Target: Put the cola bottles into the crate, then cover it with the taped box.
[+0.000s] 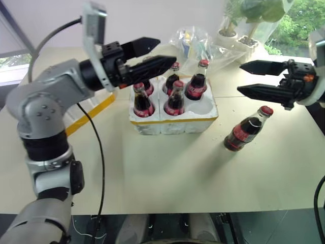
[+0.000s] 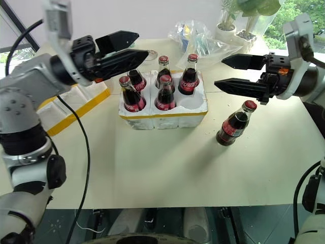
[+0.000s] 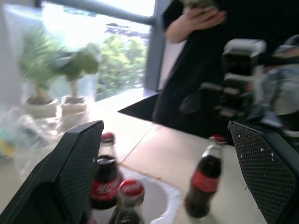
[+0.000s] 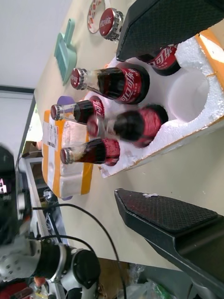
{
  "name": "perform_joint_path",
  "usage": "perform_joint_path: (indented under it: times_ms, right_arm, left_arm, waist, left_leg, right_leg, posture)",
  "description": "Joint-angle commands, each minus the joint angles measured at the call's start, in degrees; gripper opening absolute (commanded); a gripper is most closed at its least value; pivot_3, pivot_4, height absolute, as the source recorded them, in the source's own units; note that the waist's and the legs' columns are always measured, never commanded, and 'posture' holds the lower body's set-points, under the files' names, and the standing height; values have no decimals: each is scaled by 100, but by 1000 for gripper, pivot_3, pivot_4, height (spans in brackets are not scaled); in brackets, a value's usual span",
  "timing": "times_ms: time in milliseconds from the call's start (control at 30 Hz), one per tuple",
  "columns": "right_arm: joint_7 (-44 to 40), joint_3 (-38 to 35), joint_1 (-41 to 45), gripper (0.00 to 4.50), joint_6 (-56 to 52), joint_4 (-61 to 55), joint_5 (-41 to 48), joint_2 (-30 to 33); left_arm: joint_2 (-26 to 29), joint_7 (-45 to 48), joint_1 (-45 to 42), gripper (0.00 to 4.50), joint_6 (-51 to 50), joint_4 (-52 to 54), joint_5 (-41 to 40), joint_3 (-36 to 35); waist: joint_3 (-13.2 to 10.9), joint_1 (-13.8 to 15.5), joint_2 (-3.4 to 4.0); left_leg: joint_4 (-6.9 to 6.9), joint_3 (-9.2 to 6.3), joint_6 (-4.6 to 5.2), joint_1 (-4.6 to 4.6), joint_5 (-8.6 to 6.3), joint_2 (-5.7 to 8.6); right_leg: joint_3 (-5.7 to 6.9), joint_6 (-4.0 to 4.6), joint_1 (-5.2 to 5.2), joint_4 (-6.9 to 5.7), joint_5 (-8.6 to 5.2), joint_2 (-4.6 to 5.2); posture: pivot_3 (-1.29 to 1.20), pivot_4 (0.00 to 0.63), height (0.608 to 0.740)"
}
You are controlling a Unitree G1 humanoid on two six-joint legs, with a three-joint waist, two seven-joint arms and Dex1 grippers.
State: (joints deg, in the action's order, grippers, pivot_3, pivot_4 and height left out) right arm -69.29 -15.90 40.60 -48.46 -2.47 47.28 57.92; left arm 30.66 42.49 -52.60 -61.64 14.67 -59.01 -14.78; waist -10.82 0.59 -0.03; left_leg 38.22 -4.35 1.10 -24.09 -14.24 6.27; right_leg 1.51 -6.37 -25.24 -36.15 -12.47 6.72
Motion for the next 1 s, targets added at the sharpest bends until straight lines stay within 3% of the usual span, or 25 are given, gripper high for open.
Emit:
perform_joint_path:
  times_ms: [33,200,400,533,633,700,833,1000]
  right_arm:
    - [-12,-130,134,4500,77,-13,2,137]
    - [206,-461,268,4500,-101,58,145,316]
    - [396,-1882,-407,4500,-839,-84,513,1021]
    - [286,-3458,-2106,4500,-1325,-651,196,1028]
    - [352,-4394,-3364,4500,-1504,-1170,87,633]
    - [431,-4745,-4406,4500,-1396,-1790,-53,9]
    - [780,-4829,-5410,4500,-1220,-2614,76,-902]
    - [1563,-3856,-5722,4500,-316,-3183,-427,-1798]
  left_arm:
    - [429,427,-89,4464,-295,90,-799,-293]
    - [1662,1726,550,4464,-115,-24,-439,17]
    - [3008,3495,1273,4464,767,-596,579,576]
    - [3076,3861,1315,4464,1119,-842,905,779]
    - [2932,3934,1209,4464,1263,-947,1058,917]
    - [2818,3999,1139,4464,1404,-1006,1192,1045]
    - [2700,4080,1027,4464,1491,-1121,1342,1170]
    - [2608,4163,969,4464,1608,-1145,1508,1288]
  waist:
    - [0,2,0]
    - [0,-3,1]
    - [0,48,2]
    - [4,92,-5]
    - [8,147,-6]
    - [12,162,-9]
    - [13,138,-4]
    - [14,78,-8]
  left_leg:
    - [0,0,0,0,0,0]
    - [-2,1,1,3,-1,1]
    - [-9,-3,22,1,-13,0]
    - [-5,-3,37,5,-23,0]
    - [-6,-2,38,7,-23,-5]
    - [-7,1,38,9,-23,-5]
    - [-8,1,37,25,-23,-9]
    - [-13,4,37,71,-25,-12]
  right_leg:
    - [0,0,0,0,0,0]
    - [-4,0,1,-1,0,-1]
    - [-7,4,2,6,-2,1]
    - [-7,3,13,12,-2,5]
    - [-8,3,14,10,-1,4]
    - [-11,3,13,7,-1,6]
    - [-13,2,26,9,-2,4]
    - [-19,4,70,17,-7,3]
  posture:
    - [0,150,740]
    - [0,150,740]
    - [0,150,740]
    - [0,150,740]
    - [0,150,740]
    - [0,150,740]
    - [0,150,740]
    - [0,150,740]
